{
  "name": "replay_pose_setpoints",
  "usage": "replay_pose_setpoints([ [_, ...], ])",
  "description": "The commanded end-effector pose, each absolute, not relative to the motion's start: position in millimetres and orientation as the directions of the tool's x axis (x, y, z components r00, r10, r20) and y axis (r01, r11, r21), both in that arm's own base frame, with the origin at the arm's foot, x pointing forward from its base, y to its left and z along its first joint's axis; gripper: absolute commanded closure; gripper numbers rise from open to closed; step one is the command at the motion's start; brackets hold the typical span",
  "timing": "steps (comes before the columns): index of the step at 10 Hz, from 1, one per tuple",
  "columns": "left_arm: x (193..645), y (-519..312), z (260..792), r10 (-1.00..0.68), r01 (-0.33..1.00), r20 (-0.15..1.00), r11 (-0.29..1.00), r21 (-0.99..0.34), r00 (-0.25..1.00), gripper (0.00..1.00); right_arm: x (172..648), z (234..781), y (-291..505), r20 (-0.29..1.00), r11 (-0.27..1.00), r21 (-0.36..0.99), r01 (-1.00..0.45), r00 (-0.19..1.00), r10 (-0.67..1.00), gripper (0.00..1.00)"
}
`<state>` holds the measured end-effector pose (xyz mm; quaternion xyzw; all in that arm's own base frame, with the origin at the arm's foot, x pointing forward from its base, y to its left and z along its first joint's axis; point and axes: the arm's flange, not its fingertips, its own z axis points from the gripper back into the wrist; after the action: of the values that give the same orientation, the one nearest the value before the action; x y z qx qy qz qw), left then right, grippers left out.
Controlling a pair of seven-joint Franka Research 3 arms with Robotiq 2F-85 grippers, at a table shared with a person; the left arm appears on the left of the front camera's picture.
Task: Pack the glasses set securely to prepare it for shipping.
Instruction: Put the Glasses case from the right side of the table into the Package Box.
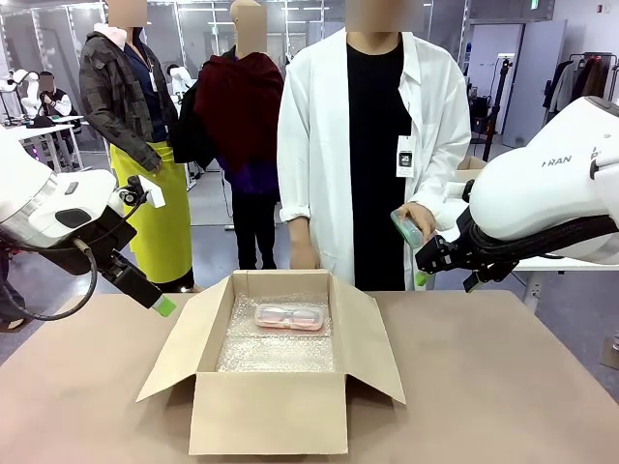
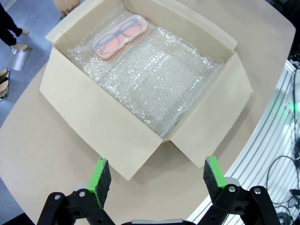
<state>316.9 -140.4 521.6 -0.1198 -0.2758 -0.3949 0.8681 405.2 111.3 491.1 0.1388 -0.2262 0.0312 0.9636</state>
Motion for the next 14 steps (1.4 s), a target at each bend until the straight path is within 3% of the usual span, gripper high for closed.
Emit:
replay_pose_setpoints([
  [1, 317.1, -138.4, 522.3, -0.621, 0.760, 0.579, 0.650, 0.004, 0.528, 0.00, 405.4, 490.5, 110.9, 0.445, 0.957, 0.258, -0.136, 0.895, 0.008, 0.00],
  [14, 317.1, -138.4, 522.3, -0.621, 0.760, 0.579, 0.650, 0.004, 0.528, 0.00, 405.4, 490.5, 110.9, 0.445, 0.957, 0.258, -0.136, 0.895, 0.008, 0.00],
])
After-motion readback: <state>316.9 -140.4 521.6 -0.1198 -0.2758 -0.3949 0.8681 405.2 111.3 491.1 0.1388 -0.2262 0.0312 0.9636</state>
